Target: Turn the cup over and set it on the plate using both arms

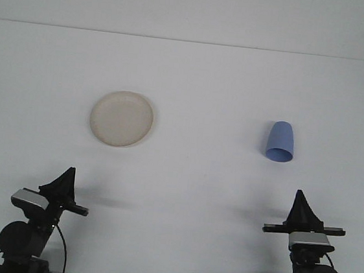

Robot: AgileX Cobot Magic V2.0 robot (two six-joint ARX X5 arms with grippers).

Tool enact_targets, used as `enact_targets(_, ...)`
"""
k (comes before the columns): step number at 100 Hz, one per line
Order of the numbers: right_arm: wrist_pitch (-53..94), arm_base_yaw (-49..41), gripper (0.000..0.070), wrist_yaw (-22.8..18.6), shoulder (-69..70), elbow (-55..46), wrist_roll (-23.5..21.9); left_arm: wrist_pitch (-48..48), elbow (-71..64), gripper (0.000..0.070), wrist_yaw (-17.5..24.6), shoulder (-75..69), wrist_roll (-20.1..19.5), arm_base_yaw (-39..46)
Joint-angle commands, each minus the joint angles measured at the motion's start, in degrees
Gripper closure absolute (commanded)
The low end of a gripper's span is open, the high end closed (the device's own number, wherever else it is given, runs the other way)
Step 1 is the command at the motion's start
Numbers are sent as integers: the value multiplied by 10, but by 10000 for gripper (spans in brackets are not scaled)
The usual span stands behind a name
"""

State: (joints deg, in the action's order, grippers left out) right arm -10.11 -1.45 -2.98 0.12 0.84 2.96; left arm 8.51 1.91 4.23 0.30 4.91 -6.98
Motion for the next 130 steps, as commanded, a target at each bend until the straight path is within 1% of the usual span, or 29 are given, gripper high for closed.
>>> enact_targets(1, -11, -1, 700, -2, 0, -1, -7, 6, -11, 687, 1, -1, -8, 0)
enact_targets(17, -38, -1, 700, 0, 0, 2, -18, 6, -11, 687, 1, -1, -8, 0)
enact_targets(28, 3, -1, 700, 10, 3, 31, -21, 6, -11, 687, 1, -1, -8, 0)
enact_targets(39, 115, -1, 700, 49, 36, 96, -60, 6, -11, 687, 1, -1, -8, 0)
enact_targets(49, 175, -1, 700, 50, 91, 160, -63, 6, -11, 687, 1, -1, -8, 0)
enact_targets(66, 212, -1, 696, 49, 204, 255, -63, 6, -11, 687, 1, -1, -8, 0)
enact_targets(71, 219, -1, 658, 50, 237, 276, -64, 6, -11, 687, 1, -1, -8, 0)
enact_targets(74, 222, -1, 602, 50, 257, 286, -64, 6, -11, 687, 1, -1, -8, 0)
enact_targets(77, 222, -1, 515, 50, 275, 295, -64, 6, -11, 687, 1, -1, -8, 0)
enact_targets(82, 216, -1, 320, 50, 302, 303, -64, 6, -11, 687, 1, -1, -8, 0)
enact_targets(85, 205, -1, 216, 50, 316, 304, -64, 6, -11, 687, 1, -1, -8, 0)
enact_targets(88, 197, -1, 157, 50, 330, 304, -64, 6, -11, 687, 1, -1, -8, 0)
enact_targets(96, 186, -1, 153, 52, 367, 304, -64, 6, -11, 687, 1, -1, -8, 0)
enact_targets(111, 132, 0, 152, 79, 445, 302, -57, 6, -11, 687, 1, -1, -8, 0)
enact_targets(120, 92, 0, 153, 81, 496, 302, -42, 6, -11, 687, 1, -1, -8, 0)
enact_targets(130, 61, 0, 153, 80, 552, 302, -42, 6, -11, 687, 1, -1, -8, 0)
